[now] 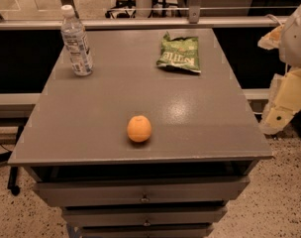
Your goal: Move orange near blue plastic bottle
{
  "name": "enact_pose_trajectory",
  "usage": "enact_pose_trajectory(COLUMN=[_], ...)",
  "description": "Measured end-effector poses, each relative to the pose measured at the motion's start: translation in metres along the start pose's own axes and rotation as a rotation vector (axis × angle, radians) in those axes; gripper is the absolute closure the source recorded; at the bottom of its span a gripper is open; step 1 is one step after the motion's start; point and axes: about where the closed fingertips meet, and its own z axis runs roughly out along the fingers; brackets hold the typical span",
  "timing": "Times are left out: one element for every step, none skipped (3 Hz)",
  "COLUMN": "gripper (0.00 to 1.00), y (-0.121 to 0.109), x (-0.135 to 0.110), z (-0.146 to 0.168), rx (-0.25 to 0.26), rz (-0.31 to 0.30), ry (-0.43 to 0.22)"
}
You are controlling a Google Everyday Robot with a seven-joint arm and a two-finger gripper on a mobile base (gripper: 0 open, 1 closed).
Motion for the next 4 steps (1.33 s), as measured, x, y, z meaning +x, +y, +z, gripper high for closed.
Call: enact_pose_trajectory(gripper=[0.0, 0.0, 0.0, 0.0], y=[0.014, 0.037, 0.058, 0.071], x=[-0.016, -0.054, -0.092, -0.123], z=[0.03, 0.064, 0.093, 0.114], rx=[-0.062, -0.139, -0.201, -0.22], rz=[0.023, 0.019, 0.013, -0.012], ry=[-0.105, -0.262, -0.388, -0.48])
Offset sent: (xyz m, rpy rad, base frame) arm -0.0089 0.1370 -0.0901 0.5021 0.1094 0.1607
